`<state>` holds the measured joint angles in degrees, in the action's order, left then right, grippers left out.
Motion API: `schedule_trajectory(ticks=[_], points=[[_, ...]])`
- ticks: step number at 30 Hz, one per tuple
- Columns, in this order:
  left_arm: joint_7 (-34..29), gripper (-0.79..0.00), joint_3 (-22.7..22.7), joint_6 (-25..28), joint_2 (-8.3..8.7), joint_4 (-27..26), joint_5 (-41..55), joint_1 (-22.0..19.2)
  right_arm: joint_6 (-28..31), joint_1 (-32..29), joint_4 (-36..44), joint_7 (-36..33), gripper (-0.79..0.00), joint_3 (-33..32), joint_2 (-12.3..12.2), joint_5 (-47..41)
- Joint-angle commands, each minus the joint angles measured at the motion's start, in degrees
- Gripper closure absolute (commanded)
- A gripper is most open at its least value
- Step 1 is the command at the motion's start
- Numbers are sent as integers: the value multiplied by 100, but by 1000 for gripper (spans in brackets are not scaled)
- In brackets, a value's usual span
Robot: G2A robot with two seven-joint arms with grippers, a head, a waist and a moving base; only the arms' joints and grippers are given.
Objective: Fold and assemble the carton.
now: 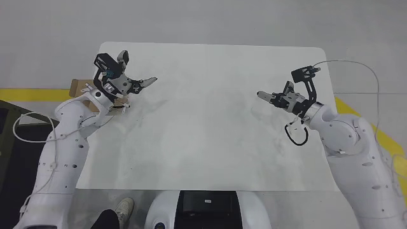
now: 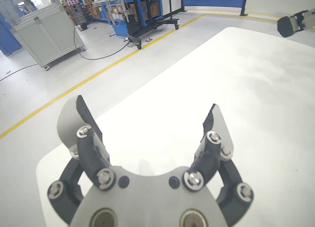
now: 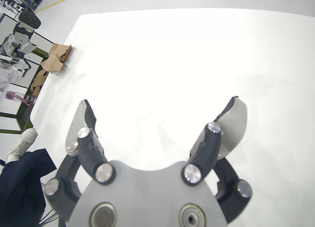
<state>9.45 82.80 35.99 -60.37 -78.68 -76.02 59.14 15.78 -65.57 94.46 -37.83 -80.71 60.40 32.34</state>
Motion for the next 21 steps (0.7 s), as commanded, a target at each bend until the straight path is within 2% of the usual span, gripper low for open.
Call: schedule_trajectory(ticks=[1,8,12,21], points=[[-61,-785,115,-15,13,39,168,-14,0,0,0,0,-785,0,0,0],[-513,-785,596,242,78,536,1045,-144,0,0,0,0,-785,0,0,0],[-942,-785,880,686,123,982,2000,-241,0,0,0,0,-785,0,0,0],[-1886,-785,1500,772,265,1458,3228,-276,0,0,0,0,-785,0,0,0]])
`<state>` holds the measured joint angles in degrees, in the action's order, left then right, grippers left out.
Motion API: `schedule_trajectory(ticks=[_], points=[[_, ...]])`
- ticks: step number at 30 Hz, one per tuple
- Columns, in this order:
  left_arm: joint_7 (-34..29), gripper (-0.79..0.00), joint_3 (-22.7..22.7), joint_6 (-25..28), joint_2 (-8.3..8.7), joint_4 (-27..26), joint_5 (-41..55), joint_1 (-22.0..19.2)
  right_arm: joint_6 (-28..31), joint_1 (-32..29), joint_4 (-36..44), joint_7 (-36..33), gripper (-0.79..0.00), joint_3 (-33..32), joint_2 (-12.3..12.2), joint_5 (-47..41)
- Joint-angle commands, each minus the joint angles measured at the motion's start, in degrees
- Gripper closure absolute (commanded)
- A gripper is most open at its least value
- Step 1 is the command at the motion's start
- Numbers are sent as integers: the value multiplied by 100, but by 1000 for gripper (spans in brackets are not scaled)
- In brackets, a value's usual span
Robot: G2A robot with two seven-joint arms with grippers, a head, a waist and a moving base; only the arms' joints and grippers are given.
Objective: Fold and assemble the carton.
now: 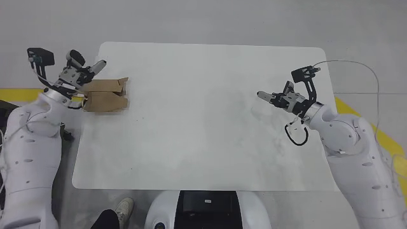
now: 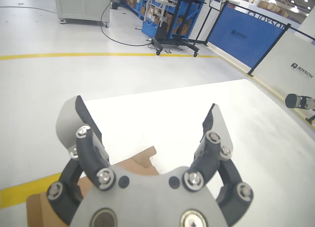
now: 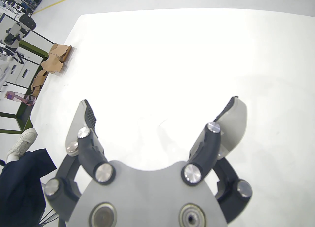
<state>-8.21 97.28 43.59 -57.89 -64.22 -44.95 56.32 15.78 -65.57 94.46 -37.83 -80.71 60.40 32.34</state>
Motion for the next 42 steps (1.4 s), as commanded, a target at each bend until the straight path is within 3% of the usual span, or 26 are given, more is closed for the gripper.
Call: schedule_trajectory(ticks=[1,6,31,42], points=[[-200,-785,101,19,31,26,217,15,0,0,0,0,-785,0,0,0],[-562,-785,298,-46,97,68,561,61,0,0,0,0,-785,0,0,0],[-578,-785,305,-103,95,69,698,109,0,0,0,0,-785,0,0,0],[-2369,-785,990,-327,346,996,2537,-256,0,0,0,0,-785,0,0,0]])
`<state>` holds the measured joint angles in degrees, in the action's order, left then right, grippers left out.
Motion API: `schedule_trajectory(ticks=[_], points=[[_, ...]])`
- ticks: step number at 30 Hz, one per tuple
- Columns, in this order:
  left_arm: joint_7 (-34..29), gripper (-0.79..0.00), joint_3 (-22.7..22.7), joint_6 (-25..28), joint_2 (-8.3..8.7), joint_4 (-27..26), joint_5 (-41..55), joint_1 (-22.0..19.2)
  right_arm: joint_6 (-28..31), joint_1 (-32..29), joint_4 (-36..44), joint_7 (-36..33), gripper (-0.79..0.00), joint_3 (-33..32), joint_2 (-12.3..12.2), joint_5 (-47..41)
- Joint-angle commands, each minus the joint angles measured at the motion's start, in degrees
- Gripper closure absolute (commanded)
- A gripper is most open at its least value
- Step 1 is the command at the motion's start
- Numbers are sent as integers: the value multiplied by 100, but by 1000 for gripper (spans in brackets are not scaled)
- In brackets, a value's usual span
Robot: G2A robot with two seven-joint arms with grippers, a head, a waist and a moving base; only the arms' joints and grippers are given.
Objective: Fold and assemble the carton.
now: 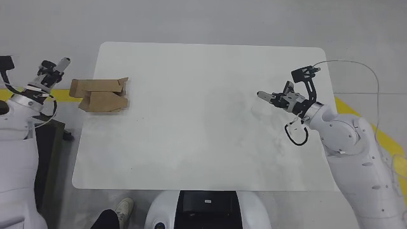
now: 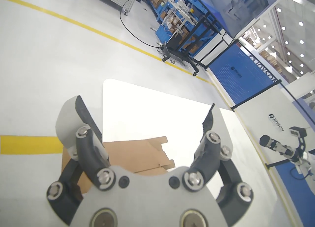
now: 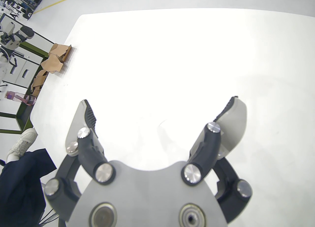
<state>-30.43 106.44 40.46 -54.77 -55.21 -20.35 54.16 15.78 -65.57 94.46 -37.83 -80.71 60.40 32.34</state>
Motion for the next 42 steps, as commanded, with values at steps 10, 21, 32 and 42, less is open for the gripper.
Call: schedule_trajectory(ticks=[10,21,32,42], points=[[-1289,-785,412,-130,288,1355,928,-565,0,0,0,0,-785,0,0,0],[-946,-785,-28,-526,428,2956,36,-1416,0,0,0,0,-785,0,0,0],[-626,-785,-597,-519,267,3946,-295,-1891,0,0,0,0,-785,0,0,0],[-813,-785,-760,-606,134,4250,-18,-2037,0,0,0,0,-785,0,0,0]])
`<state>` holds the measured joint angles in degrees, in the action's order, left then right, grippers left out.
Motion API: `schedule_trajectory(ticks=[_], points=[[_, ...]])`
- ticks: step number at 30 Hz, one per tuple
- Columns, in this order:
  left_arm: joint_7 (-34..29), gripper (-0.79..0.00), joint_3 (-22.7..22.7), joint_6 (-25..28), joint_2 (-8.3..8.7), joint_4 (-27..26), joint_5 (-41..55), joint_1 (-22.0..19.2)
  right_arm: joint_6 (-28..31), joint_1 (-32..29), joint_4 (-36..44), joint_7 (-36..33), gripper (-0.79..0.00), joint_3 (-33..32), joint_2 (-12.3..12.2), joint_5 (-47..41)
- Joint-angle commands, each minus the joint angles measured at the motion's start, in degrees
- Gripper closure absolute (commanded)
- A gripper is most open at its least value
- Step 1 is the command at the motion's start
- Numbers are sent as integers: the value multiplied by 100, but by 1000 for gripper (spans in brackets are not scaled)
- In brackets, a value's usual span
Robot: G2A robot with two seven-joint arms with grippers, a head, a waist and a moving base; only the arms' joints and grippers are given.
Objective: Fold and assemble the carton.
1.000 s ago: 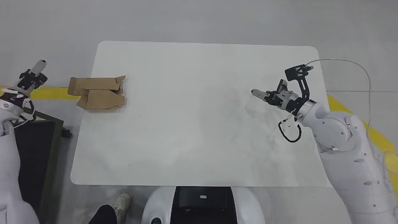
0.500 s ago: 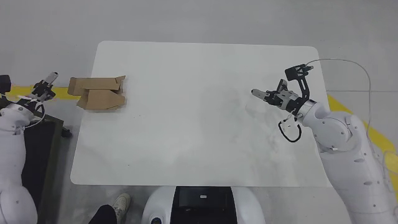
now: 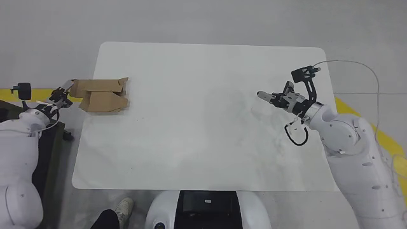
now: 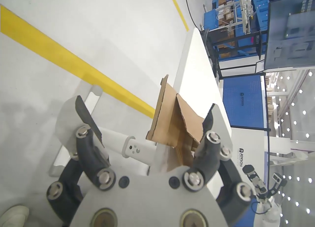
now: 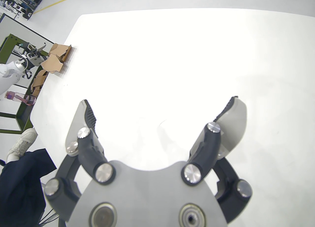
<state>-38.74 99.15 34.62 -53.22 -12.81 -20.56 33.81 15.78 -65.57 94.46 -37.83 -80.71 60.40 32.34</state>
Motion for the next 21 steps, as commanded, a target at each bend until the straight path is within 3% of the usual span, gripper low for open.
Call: schedule_trajectory(ticks=[1,4,6,9,12,14,21], points=[[27,-754,-64,-40,-43,13,-3,-3,0,0,0,0,-785,0,0,0],[81,-754,-144,-72,-103,18,10,-3,0,0,0,0,-785,0,0,0],[95,-693,-169,-97,-132,31,65,-6,0,0,0,0,-785,0,0,0],[71,-391,-182,-122,-163,40,183,-10,0,0,0,0,-785,0,0,0],[98,-206,-172,-150,-173,41,309,-5,0,0,0,0,-785,0,0,0],[86,-9,-144,-179,-169,45,424,-7,0,0,0,0,-785,0,0,0],[-256,0,-72,-148,-148,-9,800,-38,0,0,0,0,-785,0,0,0]])
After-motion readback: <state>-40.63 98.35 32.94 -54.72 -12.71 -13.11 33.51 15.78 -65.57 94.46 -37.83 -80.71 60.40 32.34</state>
